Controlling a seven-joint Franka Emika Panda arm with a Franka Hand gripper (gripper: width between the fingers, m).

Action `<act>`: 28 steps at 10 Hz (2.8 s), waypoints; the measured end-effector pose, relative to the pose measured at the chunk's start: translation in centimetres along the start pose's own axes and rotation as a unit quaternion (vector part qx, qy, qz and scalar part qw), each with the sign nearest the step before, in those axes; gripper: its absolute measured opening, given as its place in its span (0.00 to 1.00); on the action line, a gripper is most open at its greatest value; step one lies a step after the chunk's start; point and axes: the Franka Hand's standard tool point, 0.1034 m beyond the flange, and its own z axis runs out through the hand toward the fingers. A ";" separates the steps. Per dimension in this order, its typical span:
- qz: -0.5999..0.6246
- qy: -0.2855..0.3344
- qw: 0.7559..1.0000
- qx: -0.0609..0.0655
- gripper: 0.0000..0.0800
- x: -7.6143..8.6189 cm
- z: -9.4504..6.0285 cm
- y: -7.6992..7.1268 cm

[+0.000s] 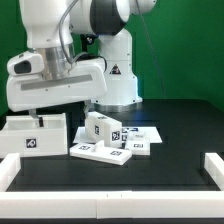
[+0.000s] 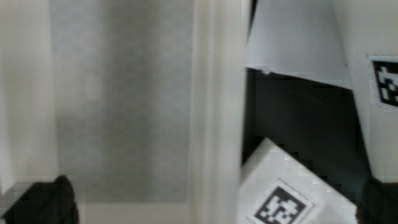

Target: Assemble cabinet

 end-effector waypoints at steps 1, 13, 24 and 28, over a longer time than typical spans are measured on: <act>-0.010 0.006 1.000 -0.008 0.99 0.1 0.6 0.9; -0.016 0.014 1.000 -0.016 0.11 0.3 0.6 1.1; 0.212 -0.004 0.977 0.015 0.11 2.1 -2.3 -0.1; 0.457 -0.037 0.888 0.038 0.11 10.1 -8.6 -1.7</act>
Offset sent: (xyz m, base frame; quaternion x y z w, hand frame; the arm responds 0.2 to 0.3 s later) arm 0.0000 0.0000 0.0000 0.0000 0.0000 0.0000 1.0000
